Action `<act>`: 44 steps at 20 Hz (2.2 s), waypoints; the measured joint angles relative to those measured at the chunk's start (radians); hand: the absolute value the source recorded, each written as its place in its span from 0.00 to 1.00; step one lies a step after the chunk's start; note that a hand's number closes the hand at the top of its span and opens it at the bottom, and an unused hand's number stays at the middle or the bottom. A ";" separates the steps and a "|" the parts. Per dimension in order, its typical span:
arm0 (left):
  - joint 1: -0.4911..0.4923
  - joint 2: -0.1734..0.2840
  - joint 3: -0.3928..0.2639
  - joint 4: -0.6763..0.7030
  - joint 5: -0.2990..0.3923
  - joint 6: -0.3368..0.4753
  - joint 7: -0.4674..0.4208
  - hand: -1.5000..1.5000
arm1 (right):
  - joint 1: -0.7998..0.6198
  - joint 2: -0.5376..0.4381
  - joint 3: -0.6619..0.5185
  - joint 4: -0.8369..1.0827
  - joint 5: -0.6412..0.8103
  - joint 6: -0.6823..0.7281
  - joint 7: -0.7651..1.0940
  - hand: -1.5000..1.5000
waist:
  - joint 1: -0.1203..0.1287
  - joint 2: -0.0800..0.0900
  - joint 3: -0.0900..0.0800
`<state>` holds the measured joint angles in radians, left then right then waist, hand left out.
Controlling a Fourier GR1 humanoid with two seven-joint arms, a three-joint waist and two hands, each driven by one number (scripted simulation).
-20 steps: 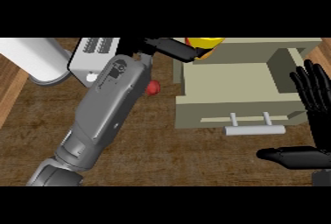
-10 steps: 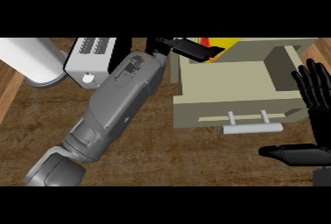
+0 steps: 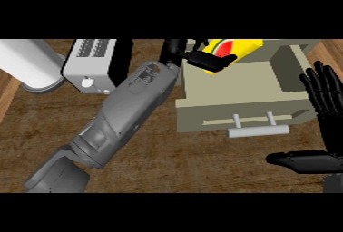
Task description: Pick up the cup, place it into the drawer and close the drawer
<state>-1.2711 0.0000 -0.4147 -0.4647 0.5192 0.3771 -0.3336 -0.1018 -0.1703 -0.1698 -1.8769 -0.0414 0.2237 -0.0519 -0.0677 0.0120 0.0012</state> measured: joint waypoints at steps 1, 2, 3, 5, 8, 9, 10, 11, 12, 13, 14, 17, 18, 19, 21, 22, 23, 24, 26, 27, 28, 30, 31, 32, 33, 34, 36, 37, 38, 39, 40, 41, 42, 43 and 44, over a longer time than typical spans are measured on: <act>0.005 0.000 -0.022 0.007 0.006 0.002 0.003 0.00 | 0.006 -0.003 -0.001 -0.004 -0.003 0.005 0.000 0.00 | -0.003 0.001 0.000; 0.002 0.000 -0.043 0.014 0.013 0.009 0.010 0.00 | -0.006 -0.002 0.003 -0.006 -0.005 0.004 0.012 0.00 | -0.008 0.002 0.000; 0.011 0.000 -0.072 0.010 0.021 0.016 0.014 0.00 | -0.016 -0.005 0.004 0.000 -0.007 0.007 0.015 0.00 | -0.011 0.003 0.000; 0.019 0.000 -0.117 0.009 0.033 0.021 0.026 0.00 | -0.025 -0.009 -0.002 0.023 -0.007 0.012 -0.004 0.00 | -0.011 0.004 0.000; 0.010 0.000 -0.175 0.031 0.037 0.040 0.056 0.00 | -0.033 -0.025 -0.019 0.020 -0.029 0.025 0.005 0.00 | -0.019 0.005 0.000; 0.018 0.000 -0.197 0.031 0.036 0.053 0.057 0.00 | -0.043 -0.027 -0.021 0.032 -0.029 0.025 0.001 0.00 | -0.019 0.006 0.000; 0.017 0.000 -0.212 0.038 0.037 0.059 0.059 0.00 | -0.037 -0.025 -0.022 0.036 -0.029 0.027 -0.009 0.00 | -0.021 0.007 0.000; 0.013 0.000 -0.219 0.051 0.039 0.062 0.059 0.00 | -0.037 -0.024 -0.018 0.025 -0.030 0.028 -0.003 0.00 | -0.023 0.008 0.000; 0.008 0.000 -0.230 0.049 0.043 0.071 0.064 0.00 | -0.037 -0.029 -0.021 0.025 -0.038 0.035 -0.002 0.00 | -0.022 0.008 0.000; 0.006 0.000 -0.236 0.043 0.052 0.080 0.064 0.00 | -0.041 -0.024 -0.016 0.027 -0.035 0.033 -0.005 0.00 | -0.023 0.008 0.000; 0.004 0.000 -0.239 0.031 0.062 0.094 0.059 0.00 | -0.041 -0.022 -0.015 0.025 -0.041 0.035 -0.004 0.00 | -0.024 0.008 0.000; 0.016 0.000 -0.246 0.009 0.083 0.118 0.011 0.00 | -0.038 -0.004 -0.005 -0.001 -0.094 0.051 0.021 0.00 | -0.022 0.007 0.000; 0.015 0.000 -0.248 -0.004 0.091 0.133 -0.001 0.00 | -0.042 -0.007 -0.008 0.001 -0.122 0.067 0.027 0.00 | -0.022 0.006 0.000; 0.013 0.000 -0.242 -0.012 0.099 0.133 -0.013 0.00 | -0.036 -0.012 -0.017 -0.001 -0.152 0.085 0.029 1.00 | -0.016 0.004 0.000; 0.006 0.000 -0.229 -0.029 0.120 0.138 -0.035 0.00 | -0.033 -0.017 -0.011 -0.015 -0.184 0.109 0.044 1.00 | -0.009 0.002 0.000; 0.007 0.000 -0.225 -0.041 0.132 0.145 -0.044 0.00 | -0.020 -0.023 -0.008 -0.039 -0.196 0.121 0.054 1.00 | -0.008 0.001 0.000; 0.010 0.000 -0.225 -0.056 0.143 0.153 -0.047 0.00 | 0.001 -0.026 -0.005 -0.049 -0.202 0.138 0.046 1.00 | -0.004 -0.001 -0.001; 0.007 0.000 -0.222 -0.061 0.151 0.154 -0.050 0.00 | 0.004 -0.032 0.001 -0.063 -0.201 0.144 0.056 1.00 | 0.001 -0.002 0.000; -0.008 0.000 -0.203 -0.061 0.158 0.155 -0.049 0.00 | 0.022 -0.067 -0.002 -0.092 -0.186 0.172 0.059 1.00 | 0.012 -0.004 -0.001; -0.007 0.000 -0.195 -0.067 0.159 0.151 -0.053 0.00 | 0.023 -0.089 -0.004 -0.096 -0.175 0.186 0.065 1.00 | 0.021 -0.006 -0.001; -0.006 0.004 -0.187 -0.080 0.160 0.152 -0.043 0.00 | 0.035 -0.104 -0.002 -0.107 -0.163 0.199 0.067 1.00 | 0.030 -0.009 -0.001; 0.002 0.011 -0.170 -0.106 0.159 0.150 -0.031 0.00 | 0.055 -0.121 0.008 -0.135 -0.134 0.214 0.074 1.00 | 0.043 -0.012 -0.001; 0.005 0.032 -0.157 -0.122 0.164 0.140 -0.019 0.00 | 0.065 -0.130 0.009 -0.138 -0.120 0.223 0.069 1.00 | 0.049 -0.013 -0.001; 0.009 0.046 -0.146 -0.138 0.164 0.136 -0.009 0.00 | 0.063 -0.139 0.009 -0.140 -0.106 0.227 0.073 1.00 | 0.054 -0.013 -0.001; 0.015 0.062 -0.135 -0.147 0.167 0.126 -0.006 0.00 | 0.070 -0.144 0.019 -0.155 -0.077 0.226 0.079 1.00 | 0.056 -0.014 -0.001; 0.026 0.083 -0.123 -0.163 0.170 0.117 -0.002 0.00 | 0.090 -0.146 0.028 -0.169 -0.049 0.228 0.072 1.00 | 0.059 -0.015 -0.002; 0.048 0.116 -0.116 -0.215 0.166 0.117 0.029 0.00 | 0.099 -0.149 0.038 -0.185 0.002 0.218 0.080 1.00 | 0.068 -0.017 -0.002; 0.068 0.136 -0.108 -0.235 0.166 0.107 0.031 0.00 | 0.102 -0.146 0.047 -0.182 0.032 0.211 0.076 1.00 | 0.071 -0.017 -0.002; 0.082 0.150 -0.105 -0.266 0.166 0.106 0.043 0.00 | 0.090 -0.143 0.060 -0.171 0.070 0.199 0.079 1.00 | 0.077 -0.017 -0.002; 0.108 0.170 -0.102 -0.297 0.166 0.098 0.047 0.00 | 0.089 -0.141 0.071 -0.163 0.105 0.189 0.074 1.00 | 0.081 -0.018 -0.002; 0.133 0.188 -0.097 -0.328 0.166 0.094 0.053 0.00 | 0.079 -0.132 0.089 -0.157 0.138 0.174 0.088 1.00 | 0.085 -0.018 -0.002; 0.152 0.210 -0.092 -0.366 0.164 0.094 0.069 0.00 | 0.071 -0.128 0.096 -0.147 0.162 0.164 0.089 1.00 | 0.087 -0.018 -0.002; 0.177 0.226 -0.090 -0.403 0.162 0.099 0.082 0.00 | 0.071 -0.119 0.112 -0.144 0.195 0.150 0.085 1.00 | 0.088 -0.019 -0.002; 0.198 0.246 -0.080 -0.433 0.162 0.097 0.089 0.00 | 0.061 -0.114 0.127 -0.127 0.227 0.139 0.081 1.00 | 0.090 -0.018 -0.002; 0.225 0.262 -0.075 -0.462 0.160 0.093 0.091 0.00 | 0.052 -0.108 0.143 -0.108 0.261 0.127 0.072 1.00 | 0.090 -0.018 -0.002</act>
<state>-1.0463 0.2621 -0.4895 -0.9265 0.6790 0.4700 -0.2428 -0.0495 -0.2784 -0.0266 -1.9848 0.2193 0.3503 0.0206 0.0222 -0.0057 -0.0003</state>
